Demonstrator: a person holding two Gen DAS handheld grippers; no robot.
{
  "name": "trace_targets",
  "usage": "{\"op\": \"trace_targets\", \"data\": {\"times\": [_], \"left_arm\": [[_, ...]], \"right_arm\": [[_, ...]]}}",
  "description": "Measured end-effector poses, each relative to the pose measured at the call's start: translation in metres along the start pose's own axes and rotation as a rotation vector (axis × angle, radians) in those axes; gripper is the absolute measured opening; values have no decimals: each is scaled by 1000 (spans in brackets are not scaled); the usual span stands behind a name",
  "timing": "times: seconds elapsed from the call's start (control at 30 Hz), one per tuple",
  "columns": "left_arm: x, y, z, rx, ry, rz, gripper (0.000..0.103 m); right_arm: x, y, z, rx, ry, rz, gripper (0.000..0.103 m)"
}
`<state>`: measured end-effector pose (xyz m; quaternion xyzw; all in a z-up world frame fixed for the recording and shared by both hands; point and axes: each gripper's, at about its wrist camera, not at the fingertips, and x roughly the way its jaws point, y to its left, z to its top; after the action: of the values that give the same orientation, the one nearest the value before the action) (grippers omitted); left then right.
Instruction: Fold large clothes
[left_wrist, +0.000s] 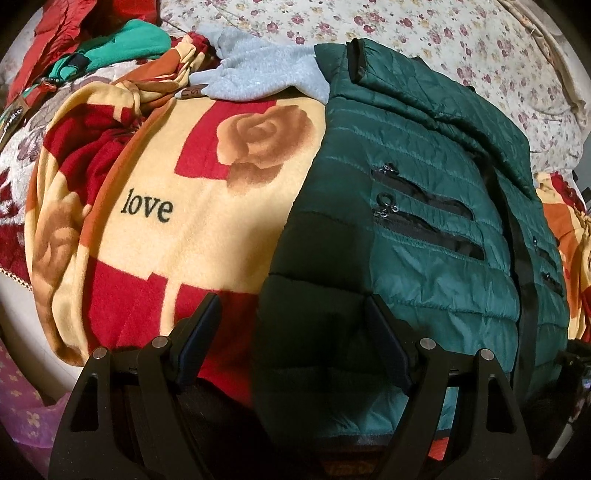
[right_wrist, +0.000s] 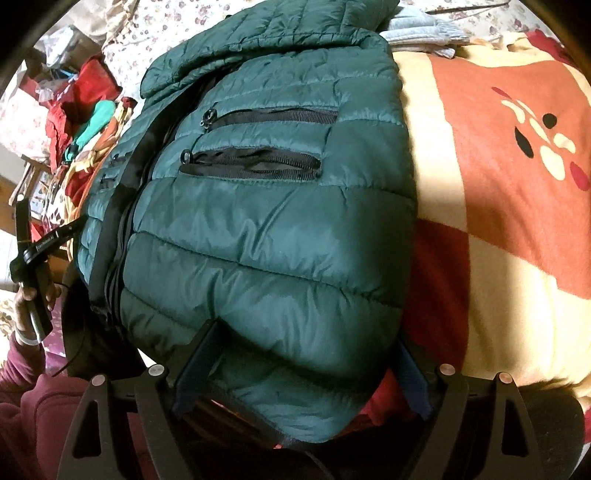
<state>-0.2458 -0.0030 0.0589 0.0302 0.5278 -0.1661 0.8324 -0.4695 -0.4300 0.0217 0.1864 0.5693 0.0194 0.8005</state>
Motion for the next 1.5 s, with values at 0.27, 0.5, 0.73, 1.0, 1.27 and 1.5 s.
{"op": "trace_targets", "data": {"times": [0.27,0.5,0.73,1.0,1.27,1.5], "left_arm": [[2,2,-5,-7,11,-14,80],[4,13,-13,-42,41,-69,81],[3,13,-19,-30,62,-92,81],[6,-1,-24,46,68,-99,81],[6,-4,-23,48,80,-134,68],[-5,-21,-22,139,42,-70,24]], "right_arm": [[0,2,-2,-6,14,2,86],[5,3,-6,3,53,42,86],[0,6,-6,41,55,166,86],[-3,5,0,73,13,272,86],[-6,-4,0,15,-12,188,51],[-14,4,-2,-73,-45,205,42]]}}
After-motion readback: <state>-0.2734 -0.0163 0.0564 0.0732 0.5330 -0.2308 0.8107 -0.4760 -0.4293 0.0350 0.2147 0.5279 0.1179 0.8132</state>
